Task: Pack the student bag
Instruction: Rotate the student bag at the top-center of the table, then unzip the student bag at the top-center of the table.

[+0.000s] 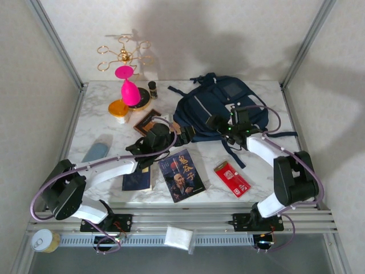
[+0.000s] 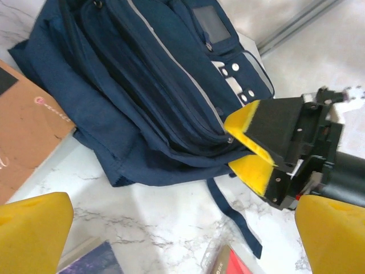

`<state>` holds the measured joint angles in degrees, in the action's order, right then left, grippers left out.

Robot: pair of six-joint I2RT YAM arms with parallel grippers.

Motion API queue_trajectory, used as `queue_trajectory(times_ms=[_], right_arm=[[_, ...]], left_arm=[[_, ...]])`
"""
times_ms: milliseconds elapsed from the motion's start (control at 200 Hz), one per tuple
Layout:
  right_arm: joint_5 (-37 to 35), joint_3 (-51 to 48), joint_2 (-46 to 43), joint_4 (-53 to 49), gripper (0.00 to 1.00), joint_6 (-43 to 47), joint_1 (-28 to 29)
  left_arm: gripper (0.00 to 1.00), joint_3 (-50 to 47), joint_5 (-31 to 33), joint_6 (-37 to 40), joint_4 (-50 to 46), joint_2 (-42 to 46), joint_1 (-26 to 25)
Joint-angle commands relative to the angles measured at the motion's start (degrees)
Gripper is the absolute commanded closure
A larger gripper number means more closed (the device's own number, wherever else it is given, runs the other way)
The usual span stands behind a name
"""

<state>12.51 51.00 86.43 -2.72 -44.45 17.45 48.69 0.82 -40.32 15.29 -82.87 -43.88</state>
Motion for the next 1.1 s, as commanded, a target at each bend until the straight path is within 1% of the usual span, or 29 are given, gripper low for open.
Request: queue_trajectory(times_ms=[0, 130, 235, 340, 441, 591, 676, 731, 816, 886, 951, 971, 1011, 1096], right_arm=[[0.2, -2.49, -8.23, -5.74, 0.01, 3.62, -2.03], [4.82, -6.35, -12.78, -12.13, 0.06, 2.59, -10.74], [0.96, -6.44, -13.56, -15.88, 0.11, 3.59, -15.6], [2.28, -6.65, -10.41, -13.16, 0.15, 2.5, -19.7], [2.92, -4.6, -5.0, -9.75, 0.23, 1.97, -20.13], [7.27, -1.91, 1.42, -3.96, 0.35, 0.16, -20.1], [7.64, -1.78, 3.79, -0.96, 0.38, -1.29, -20.06], [7.53, -1.12, 5.53, -0.12, 0.41, -1.42, -20.02], [7.7, -0.21, 7.25, 1.17, 0.43, -1.5, -20.06], [7.9, -0.23, 8.49, 3.5, 0.47, -1.65, -20.02], [8.08, 0.38, 9.88, 3.69, 0.51, -1.58, -20.01], [8.26, 0.49, 10.25, 3.88, 0.52, -1.64, -20.0], [9.01, 0.5, 10.72, 4.54, 0.59, -1.99, -20.02], [10.79, 0.39, 10.65, 5.98, 0.74, -3.05, -19.92]], left_arm=[[0.01, 2.26, -0.16, 0.57, -0.59, -1.35, -1.91], [0.01, 3.32, -0.1, -0.35, -1.46, -3.07, -4.19], [0.01, 4.25, 0.45, -1.03, -0.77, -4.33, -6.85], [0.01, 5.98, -0.11, -1.92, 0.72, -7.14, -9.36], [0.01, 8.33, -1.03, -2.66, 1.9, -10.73, -11.31], [0.01, 11.26, -1.08, -2.05, 2.63, -14.34, -13.31], [0.01, 12.02, -1.16, -1.79, 2.86, -15.89, -13.69], [0.01, 12.43, -1.17, -1.77, 2.86, -16.73, -13.76], [0.01, 12.75, -1.59, -1.77, 2.9, -17.89, -13.78], [0.01, 13.0, -1.82, -1.78, 2.88, -18.63, -13.79], [0.01, 13.38, -1.96, -1.87, 2.65, -19.08, -13.8], [0.01, 13.51, -2.01, -1.87, 2.54, -19.21, -13.86], [0.01, 13.84, -1.96, -1.87, 2.3, -19.42, -13.95], [0.01, 14.49, -2.05, -2.03, 1.93, -20.03, -14.2]])
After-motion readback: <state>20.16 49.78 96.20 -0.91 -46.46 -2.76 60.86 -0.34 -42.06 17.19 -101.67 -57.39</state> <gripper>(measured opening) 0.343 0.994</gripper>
